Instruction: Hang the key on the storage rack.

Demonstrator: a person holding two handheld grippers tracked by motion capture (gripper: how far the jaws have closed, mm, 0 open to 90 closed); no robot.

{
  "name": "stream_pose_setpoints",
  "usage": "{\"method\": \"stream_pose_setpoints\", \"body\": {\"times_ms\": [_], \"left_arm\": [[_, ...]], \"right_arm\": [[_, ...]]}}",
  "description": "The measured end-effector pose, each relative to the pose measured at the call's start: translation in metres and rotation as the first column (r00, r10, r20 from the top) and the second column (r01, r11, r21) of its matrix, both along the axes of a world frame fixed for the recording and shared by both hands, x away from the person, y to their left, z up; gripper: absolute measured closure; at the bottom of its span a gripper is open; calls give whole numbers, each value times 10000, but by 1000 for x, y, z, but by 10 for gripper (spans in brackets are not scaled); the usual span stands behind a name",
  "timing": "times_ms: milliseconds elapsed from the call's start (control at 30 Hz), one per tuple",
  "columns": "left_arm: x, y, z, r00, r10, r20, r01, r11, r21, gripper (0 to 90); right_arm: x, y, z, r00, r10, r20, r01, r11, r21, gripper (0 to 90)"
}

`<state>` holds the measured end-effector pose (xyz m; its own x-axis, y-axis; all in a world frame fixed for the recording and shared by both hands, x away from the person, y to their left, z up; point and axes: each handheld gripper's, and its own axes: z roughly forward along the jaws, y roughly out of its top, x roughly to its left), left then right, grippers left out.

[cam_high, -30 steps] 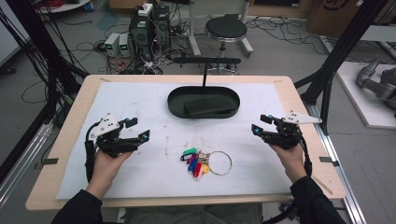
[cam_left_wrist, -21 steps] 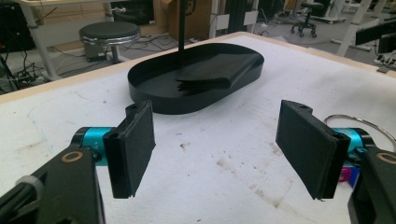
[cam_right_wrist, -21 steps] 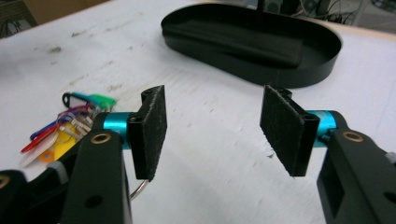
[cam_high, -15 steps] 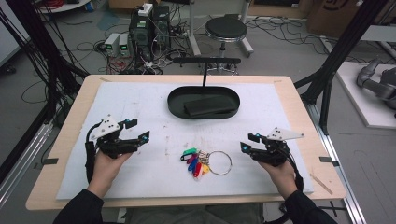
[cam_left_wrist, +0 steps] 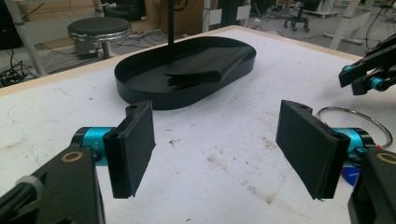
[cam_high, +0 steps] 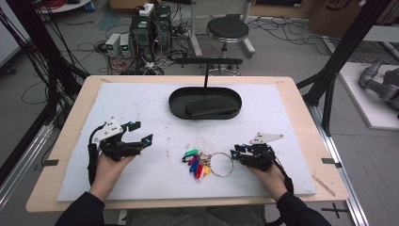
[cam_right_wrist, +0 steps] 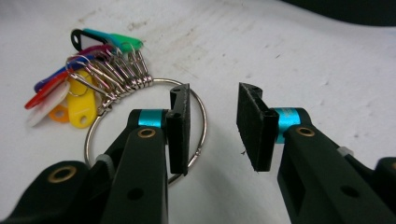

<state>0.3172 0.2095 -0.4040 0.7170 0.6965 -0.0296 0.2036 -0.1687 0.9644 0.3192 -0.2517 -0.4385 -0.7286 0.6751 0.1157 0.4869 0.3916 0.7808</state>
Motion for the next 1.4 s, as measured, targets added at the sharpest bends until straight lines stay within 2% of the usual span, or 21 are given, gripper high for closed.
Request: {"method": "stream_pose_setpoints", "body": {"times_ms": [100,267,433,567,833,1067,1233,1400], "left_arm": [[-1,-1,-1,10000,-3,26,3,10000,53,281],[-1,1,-2,10000,11,-14,-11,10000,79,281],[-3,2,-2,10000,28,-1,-28,10000,64,281],[-4,2,-2,10000,10,-34,-10,9999,134,281],[-4,0,-4,10000,-19,-89,21,9998,190,281],[-3,-1,-4,9999,-63,-84,65,9997,233,281],[-4,-1,-4,9999,-63,-83,65,9998,198,282],[-3,-2,-4,10000,-66,-70,67,9998,181,281]], "right_arm": [[4,7,-4,9997,120,-232,-125,9997,-211,698],[9,14,-7,9991,315,-287,-329,9982,-498,723],[12,20,-12,9978,404,-528,-456,9937,-1022,738],[11,21,-11,9990,328,-297,-364,9908,-1301,823],[10,23,-11,9986,522,18,-513,9861,-1577,876],[12,20,-8,9989,457,-131,-468,9930,-1082,879],[11,12,1,9993,350,157,-347,9992,-194,879],[8,7,11,9990,266,354,-296,9957,881,878]]}}
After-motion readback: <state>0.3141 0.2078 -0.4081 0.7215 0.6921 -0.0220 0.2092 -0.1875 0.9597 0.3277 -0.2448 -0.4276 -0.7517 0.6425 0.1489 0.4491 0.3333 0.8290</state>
